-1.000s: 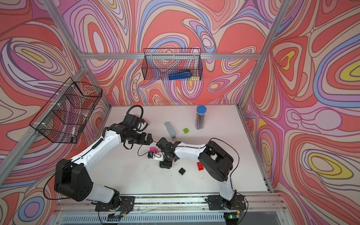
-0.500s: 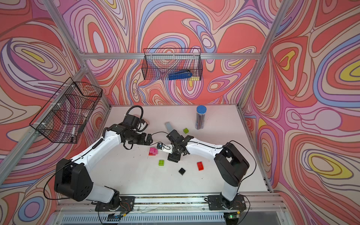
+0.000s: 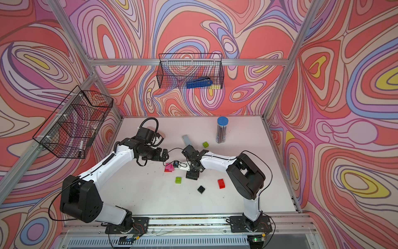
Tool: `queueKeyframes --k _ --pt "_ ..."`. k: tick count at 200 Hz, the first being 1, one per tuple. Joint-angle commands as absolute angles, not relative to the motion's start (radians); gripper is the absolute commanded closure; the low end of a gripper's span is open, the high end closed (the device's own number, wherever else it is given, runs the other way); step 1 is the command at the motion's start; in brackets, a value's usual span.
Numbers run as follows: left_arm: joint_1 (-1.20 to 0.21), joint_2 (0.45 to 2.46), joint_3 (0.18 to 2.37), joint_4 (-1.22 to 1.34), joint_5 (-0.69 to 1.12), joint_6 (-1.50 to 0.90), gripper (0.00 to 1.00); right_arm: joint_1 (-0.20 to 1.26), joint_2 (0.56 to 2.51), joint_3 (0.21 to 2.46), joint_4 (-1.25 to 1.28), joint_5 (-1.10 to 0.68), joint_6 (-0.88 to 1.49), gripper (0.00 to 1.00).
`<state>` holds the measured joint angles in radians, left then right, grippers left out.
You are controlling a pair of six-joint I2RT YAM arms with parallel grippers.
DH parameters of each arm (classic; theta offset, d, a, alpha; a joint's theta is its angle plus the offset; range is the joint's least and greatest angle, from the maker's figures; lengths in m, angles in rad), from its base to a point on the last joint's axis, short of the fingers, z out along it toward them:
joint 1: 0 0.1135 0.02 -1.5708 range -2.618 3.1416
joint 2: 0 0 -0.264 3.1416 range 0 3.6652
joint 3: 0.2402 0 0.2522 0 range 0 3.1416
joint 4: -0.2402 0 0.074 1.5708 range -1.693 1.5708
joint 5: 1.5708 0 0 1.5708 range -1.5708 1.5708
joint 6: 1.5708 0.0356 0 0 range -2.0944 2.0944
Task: Assemble the letter s with lego
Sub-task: Pick up the lego brick from the center of the board, then place the lego brick at the center of the board.
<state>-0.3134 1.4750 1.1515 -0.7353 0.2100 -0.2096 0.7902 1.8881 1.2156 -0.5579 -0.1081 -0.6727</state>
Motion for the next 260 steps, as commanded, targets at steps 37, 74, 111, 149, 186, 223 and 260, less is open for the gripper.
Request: queueKeyframes --k 37,74,111,149,186,223,260 --pt "-0.307 1.468 1.142 -0.732 0.231 -0.187 0.0 0.782 1.935 1.259 -0.617 -0.095 -0.659 0.56" --pt "-0.306 1.47 1.141 -0.731 0.234 -0.189 0.0 0.781 1.906 1.257 -0.608 -0.061 -0.547 0.72" --pt "-0.305 1.473 1.148 -0.733 0.222 -0.196 0.0 0.782 1.887 1.305 -0.666 0.014 -0.163 0.72" --pt "-0.304 1.463 1.146 -0.729 0.2 -0.205 0.0 0.816 1.802 1.231 -0.644 0.12 0.313 0.71" --pt "-0.296 1.453 1.151 -0.738 0.168 -0.213 0.0 0.86 1.778 1.16 -0.616 0.147 0.646 0.74" --pt "-0.297 1.426 1.136 -0.727 0.2 -0.22 0.0 0.929 1.842 1.288 -0.835 0.331 1.057 0.76" --pt "-0.297 1.421 1.13 -0.723 0.223 -0.222 0.0 0.948 1.914 1.325 -0.85 0.295 1.226 0.76"
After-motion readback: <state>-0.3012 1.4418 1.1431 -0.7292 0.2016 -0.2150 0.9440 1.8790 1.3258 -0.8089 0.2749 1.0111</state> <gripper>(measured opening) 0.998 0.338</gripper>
